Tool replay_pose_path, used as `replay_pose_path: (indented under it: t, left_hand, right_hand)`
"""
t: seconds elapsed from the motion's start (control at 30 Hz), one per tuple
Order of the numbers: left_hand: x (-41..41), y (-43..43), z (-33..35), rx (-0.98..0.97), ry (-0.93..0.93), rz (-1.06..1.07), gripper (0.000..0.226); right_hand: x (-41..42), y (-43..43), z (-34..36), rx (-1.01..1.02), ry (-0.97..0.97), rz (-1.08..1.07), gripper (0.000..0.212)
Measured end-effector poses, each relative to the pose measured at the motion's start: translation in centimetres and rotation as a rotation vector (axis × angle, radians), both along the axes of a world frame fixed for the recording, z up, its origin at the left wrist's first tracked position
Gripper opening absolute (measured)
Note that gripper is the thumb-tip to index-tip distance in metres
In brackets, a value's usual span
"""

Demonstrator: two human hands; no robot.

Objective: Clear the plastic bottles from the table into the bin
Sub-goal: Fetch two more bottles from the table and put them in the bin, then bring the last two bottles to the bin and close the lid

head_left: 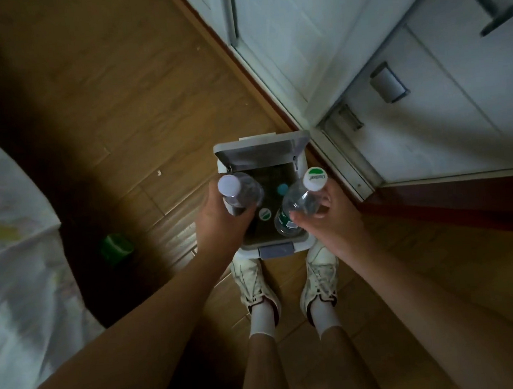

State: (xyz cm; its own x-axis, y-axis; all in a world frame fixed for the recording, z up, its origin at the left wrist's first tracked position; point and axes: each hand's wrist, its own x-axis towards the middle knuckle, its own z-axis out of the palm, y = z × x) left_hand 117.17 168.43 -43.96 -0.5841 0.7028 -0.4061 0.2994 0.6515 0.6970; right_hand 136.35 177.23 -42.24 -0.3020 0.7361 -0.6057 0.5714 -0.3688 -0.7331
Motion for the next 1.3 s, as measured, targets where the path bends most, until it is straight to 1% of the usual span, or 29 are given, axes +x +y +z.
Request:
replay_pose_path:
  t: [0.13, 0.27, 0.4, 0.47, 0.53, 0.63, 0.73, 0.8, 0.9, 1.03, 1.17, 1.23, 1.3]
  left_hand:
    - [0.2, 0.3, -1.5, -0.019, -0.004, -0.008, 0.072]
    - [0.0, 1.0, -2.1, -0.07, 0.03, -0.015, 0.074]
    - [-0.1, 1.7, -2.1, -0.13, 0.084, -0.031, 0.066]
    - [-0.1, 1.3, -1.9, -0.169, 0.079, -0.024, 0.058]
    - [-0.1, 0.1, -1.7, -0.205, 0.077, -0.034, 0.049]
    - [-0.7, -2.5, -1.1, -0.27, 0.057, -0.065, 0.038]
    - [-1.6, -5.3, -0.1, -0.353, 0.022, -0.071, 0.032]
    - [-1.9, -6.9, 1.3, -0.387, 0.008, -0.047, 0.028]
    - [-1.6, -9.2, 4.5, -0.378, -0.031, -0.006, 0.028]
    - [-0.9, -11.8, 9.9, -0.361, -0.067, 0.034, 0.024]
    - [-1.0, -13.2, 17.6, -0.321, -0.07, 0.114, 0.022]
    - [-1.5, -12.5, 21.0, -0.314, -0.085, 0.082, 0.021]
    - [-1.9, -11.5, 25.1, -0.298, -0.087, -0.016, 0.019]
  right_hand:
    - [-0.7, 0.2, -1.9, 0.077, -0.055, 0.057, 0.062]
    - [-1.1, 0.4, -2.6, 0.138, -0.116, 0.116, 0.062]
    - [-0.9, 0.2, -3.0, 0.162, -0.183, 0.139, 0.063]
    - [-0.5, -0.1, -3.2, 0.13, -0.239, 0.159, 0.063]
    - [0.1, -0.4, -3.2, 0.09, -0.277, 0.186, 0.058]
    - [1.1, -0.7, -2.6, -0.007, -0.295, 0.217, 0.04]
    - [1.8, -0.5, -1.3, -0.145, -0.304, 0.269, 0.025]
    - [2.4, -0.2, 0.2, -0.211, -0.306, 0.358, 0.018]
    - [3.2, 0.1, 3.4, -0.231, -0.294, 0.438, 0.017]
    - [4.5, 0.7, 8.5, -0.224, -0.276, 0.388, 0.015]
    - [6.3, 0.3, 15.8, -0.208, -0.261, 0.359, 0.012]
    - [7.2, -0.3, 19.2, -0.207, -0.255, 0.324, 0.01]
    - [8.7, -1.3, 23.5, -0.2, -0.232, 0.243, 0.011]
